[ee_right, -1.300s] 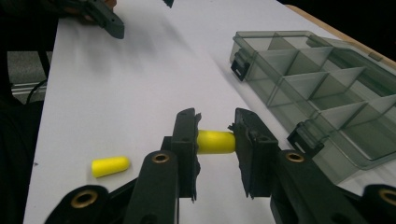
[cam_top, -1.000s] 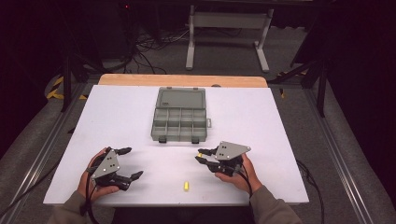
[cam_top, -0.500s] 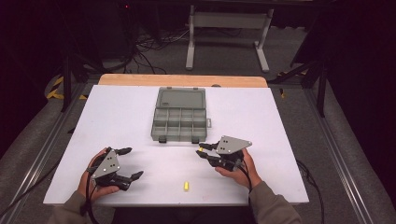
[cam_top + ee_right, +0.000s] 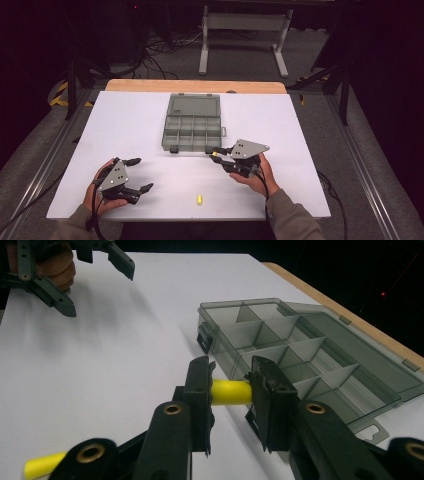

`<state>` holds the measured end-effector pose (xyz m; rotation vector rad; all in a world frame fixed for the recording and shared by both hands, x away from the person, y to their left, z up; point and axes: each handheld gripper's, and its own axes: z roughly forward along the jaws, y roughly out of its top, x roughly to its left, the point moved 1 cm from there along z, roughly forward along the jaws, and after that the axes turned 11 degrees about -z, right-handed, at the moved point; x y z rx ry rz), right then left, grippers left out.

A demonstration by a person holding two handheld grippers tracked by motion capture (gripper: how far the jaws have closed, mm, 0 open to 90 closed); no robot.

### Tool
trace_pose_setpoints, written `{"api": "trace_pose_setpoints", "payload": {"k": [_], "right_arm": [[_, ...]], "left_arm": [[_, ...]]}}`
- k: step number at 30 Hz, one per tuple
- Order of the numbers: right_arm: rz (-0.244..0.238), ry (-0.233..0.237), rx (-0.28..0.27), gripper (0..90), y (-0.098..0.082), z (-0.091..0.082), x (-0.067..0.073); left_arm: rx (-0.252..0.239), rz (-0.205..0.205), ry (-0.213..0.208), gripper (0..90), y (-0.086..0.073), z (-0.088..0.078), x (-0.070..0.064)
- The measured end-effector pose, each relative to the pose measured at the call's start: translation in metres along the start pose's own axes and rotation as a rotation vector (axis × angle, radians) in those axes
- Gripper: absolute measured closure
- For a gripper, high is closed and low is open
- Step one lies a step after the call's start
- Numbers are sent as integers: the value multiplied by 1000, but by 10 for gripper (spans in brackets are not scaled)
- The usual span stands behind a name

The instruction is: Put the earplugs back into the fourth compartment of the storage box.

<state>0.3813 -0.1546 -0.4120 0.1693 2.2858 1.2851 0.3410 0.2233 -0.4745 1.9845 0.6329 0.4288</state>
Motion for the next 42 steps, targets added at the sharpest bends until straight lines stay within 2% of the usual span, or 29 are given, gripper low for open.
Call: {"api": "trace_pose_setpoints", "payload": {"k": [10,20,24,28,30,32,38,42], "right_arm": [[6,-15,8,714,3,6,-11],[27,-69,29,714,7,16,-38],[44,-83,39,713,7,21,-47],[92,-110,62,713,3,32,-63],[102,-114,63,712,3,33,-65],[126,-130,78,712,1,41,-75],[149,-145,120,708,-1,56,-86],[154,-147,136,707,-3,61,-88]], "left_arm": [[0,0,0,106,0,0,0],[-1,-1,-2,106,0,0,0],[0,-2,-2,106,0,0,0],[-2,-2,-2,106,-1,0,1],[-2,-2,-1,106,-1,0,1],[-2,-3,-2,106,-1,-1,1],[-1,-3,-2,106,-1,-1,1],[-1,-2,-3,106,-1,-1,1]]}}
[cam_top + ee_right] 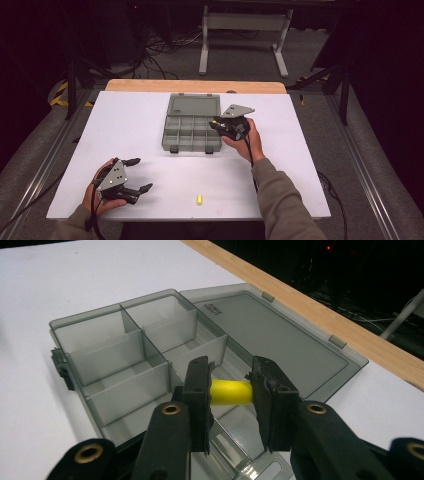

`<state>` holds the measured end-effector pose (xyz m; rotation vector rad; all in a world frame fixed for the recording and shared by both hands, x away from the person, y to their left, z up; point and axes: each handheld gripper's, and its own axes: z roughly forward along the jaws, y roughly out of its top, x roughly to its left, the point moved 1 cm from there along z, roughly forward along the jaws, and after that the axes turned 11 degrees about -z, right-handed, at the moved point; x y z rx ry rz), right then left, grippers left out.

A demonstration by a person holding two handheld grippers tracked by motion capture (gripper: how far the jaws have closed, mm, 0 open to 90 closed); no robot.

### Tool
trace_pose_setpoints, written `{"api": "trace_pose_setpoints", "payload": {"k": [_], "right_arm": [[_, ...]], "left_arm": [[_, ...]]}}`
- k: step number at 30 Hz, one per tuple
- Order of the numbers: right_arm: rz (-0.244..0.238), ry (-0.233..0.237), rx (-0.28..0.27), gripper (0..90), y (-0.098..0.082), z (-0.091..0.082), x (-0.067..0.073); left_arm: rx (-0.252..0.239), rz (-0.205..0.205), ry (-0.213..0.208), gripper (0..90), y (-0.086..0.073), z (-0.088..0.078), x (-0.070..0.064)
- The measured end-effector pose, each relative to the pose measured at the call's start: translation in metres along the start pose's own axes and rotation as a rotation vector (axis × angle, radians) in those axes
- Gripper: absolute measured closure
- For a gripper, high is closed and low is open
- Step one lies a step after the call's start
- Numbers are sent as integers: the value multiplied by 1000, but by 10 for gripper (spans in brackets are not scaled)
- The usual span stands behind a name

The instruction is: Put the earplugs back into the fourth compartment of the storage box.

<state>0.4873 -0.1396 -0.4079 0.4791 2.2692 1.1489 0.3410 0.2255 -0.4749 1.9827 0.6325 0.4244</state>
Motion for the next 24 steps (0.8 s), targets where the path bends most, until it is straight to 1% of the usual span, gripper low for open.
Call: {"api": "trace_pose_setpoints", "payload": {"k": [2,3,6,10,16,18,24], "right_arm": [[0,-6,18,705,-1,5,-1],[8,-10,31,704,-2,9,-2],[14,-11,39,703,-4,12,-3],[40,-22,56,697,-8,17,-7],[48,-22,71,692,-10,19,-7],[50,-29,75,690,-11,20,-8],[60,-34,76,680,-12,19,-10]], "left_arm": [[1,0,0,106,0,0,0],[0,0,-2,106,0,0,0],[1,0,-2,106,0,0,0],[1,-1,-1,106,0,0,0],[3,0,-1,106,0,0,0],[4,2,-1,106,0,0,0],[6,3,-1,106,0,0,0]]}}
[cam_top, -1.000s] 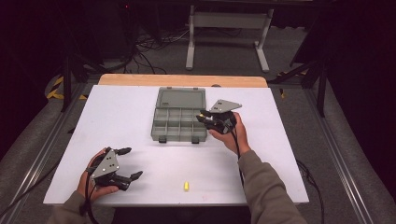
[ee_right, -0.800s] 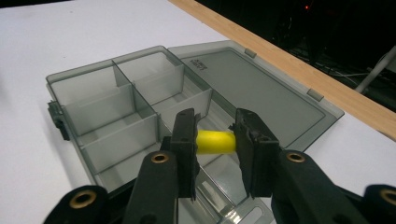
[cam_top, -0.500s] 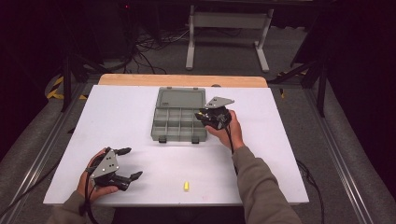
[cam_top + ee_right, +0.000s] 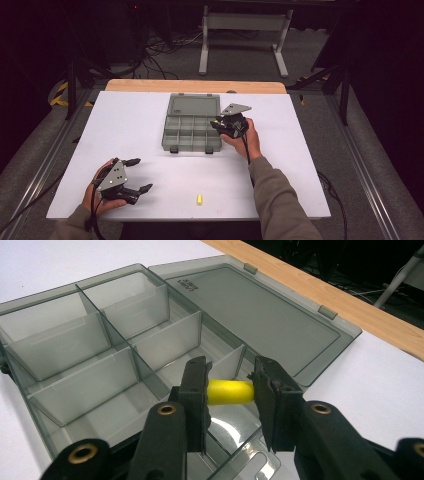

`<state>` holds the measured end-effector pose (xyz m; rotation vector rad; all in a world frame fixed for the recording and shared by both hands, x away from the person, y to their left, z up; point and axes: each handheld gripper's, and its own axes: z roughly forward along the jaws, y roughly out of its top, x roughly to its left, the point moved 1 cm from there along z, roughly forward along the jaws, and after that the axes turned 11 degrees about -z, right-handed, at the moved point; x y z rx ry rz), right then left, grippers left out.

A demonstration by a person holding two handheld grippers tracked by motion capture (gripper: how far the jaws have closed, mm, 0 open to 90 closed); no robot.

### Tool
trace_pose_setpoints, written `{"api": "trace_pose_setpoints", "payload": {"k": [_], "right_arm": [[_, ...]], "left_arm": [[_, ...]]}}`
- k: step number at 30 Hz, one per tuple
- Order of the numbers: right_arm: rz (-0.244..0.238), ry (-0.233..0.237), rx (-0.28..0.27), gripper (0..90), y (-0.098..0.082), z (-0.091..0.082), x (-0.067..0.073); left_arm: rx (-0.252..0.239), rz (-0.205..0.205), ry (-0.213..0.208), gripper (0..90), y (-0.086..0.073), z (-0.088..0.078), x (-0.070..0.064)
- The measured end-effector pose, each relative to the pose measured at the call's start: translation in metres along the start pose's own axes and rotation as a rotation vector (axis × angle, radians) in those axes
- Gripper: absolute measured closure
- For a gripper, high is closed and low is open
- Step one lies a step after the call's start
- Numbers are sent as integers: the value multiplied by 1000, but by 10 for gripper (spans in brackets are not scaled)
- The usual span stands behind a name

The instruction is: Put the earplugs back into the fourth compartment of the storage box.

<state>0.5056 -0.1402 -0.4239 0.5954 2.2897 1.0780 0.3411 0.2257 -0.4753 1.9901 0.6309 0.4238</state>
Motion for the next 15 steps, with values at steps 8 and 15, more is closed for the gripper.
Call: {"api": "trace_pose_setpoints", "payload": {"k": [8,15], "right_arm": [[6,-21,-19,631,1,-4,-1],[-3,-13,-14,628,1,-3,0]], "left_arm": [[4,1,2,106,0,0,0],[3,0,3,107,0,-1,0]]}}
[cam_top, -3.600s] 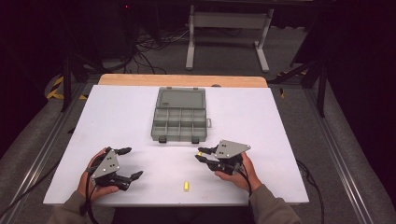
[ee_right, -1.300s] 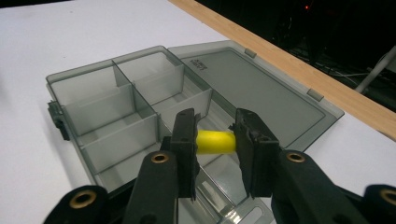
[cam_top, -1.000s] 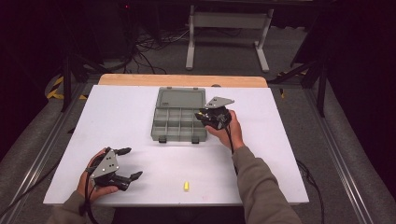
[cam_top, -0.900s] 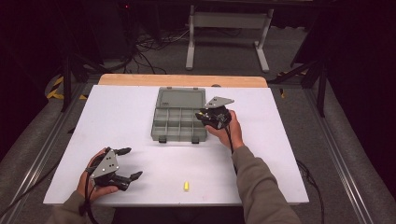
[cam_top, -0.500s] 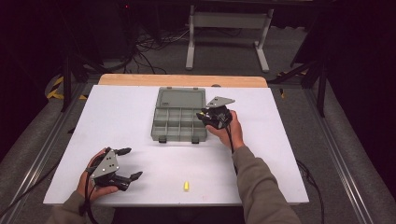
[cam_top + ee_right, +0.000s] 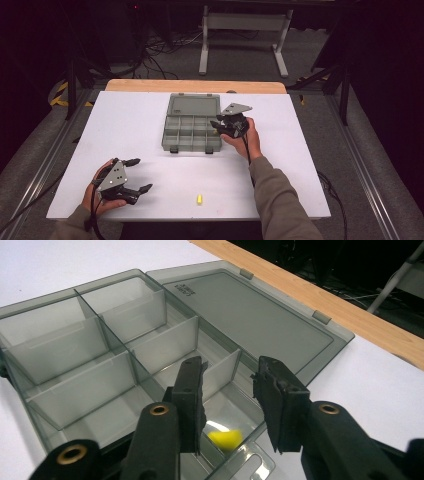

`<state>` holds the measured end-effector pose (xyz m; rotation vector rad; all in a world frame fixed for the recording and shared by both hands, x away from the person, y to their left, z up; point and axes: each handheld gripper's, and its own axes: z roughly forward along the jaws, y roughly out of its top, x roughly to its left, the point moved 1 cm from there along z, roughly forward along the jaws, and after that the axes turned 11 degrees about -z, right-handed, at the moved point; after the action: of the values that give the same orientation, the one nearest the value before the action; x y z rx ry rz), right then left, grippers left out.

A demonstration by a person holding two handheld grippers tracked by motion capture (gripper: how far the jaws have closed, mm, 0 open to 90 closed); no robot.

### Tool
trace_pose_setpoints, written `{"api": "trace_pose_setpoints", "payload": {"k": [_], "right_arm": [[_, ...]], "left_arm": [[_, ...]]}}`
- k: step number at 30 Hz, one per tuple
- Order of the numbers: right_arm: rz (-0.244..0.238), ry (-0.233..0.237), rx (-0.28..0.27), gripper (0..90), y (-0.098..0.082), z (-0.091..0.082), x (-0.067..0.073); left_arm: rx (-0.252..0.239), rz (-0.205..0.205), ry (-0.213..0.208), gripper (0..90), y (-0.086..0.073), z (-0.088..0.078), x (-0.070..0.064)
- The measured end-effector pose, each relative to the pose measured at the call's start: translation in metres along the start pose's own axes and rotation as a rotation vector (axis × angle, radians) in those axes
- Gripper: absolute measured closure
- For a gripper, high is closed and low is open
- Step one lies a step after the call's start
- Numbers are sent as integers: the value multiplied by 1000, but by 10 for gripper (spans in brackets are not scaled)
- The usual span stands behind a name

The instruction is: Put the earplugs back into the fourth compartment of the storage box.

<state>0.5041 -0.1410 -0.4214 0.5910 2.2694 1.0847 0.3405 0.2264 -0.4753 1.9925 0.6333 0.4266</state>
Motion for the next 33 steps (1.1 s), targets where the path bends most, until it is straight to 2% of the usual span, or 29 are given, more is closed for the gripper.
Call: {"api": "trace_pose_setpoints", "payload": {"k": [3,11,15,19,21,26,31,33], "right_arm": [[22,-7,-15,566,0,-5,-1],[33,-18,-62,516,0,-22,2],[-1,-17,-91,476,0,-34,13],[-12,-1,-115,449,-2,-44,24],[-15,1,-119,444,-3,-45,26],[-14,20,-154,411,-11,-56,42],[-15,17,-180,346,-21,-66,55],[-27,32,-186,327,-23,-69,59]], "left_arm": [[1,-4,0,107,-1,0,0],[3,0,4,107,0,0,0],[4,0,6,106,-1,0,0],[5,3,9,106,0,0,0],[5,2,9,106,0,0,0],[8,7,11,106,0,0,-1],[9,13,14,105,0,1,-3],[9,15,15,105,0,1,-2]]}}
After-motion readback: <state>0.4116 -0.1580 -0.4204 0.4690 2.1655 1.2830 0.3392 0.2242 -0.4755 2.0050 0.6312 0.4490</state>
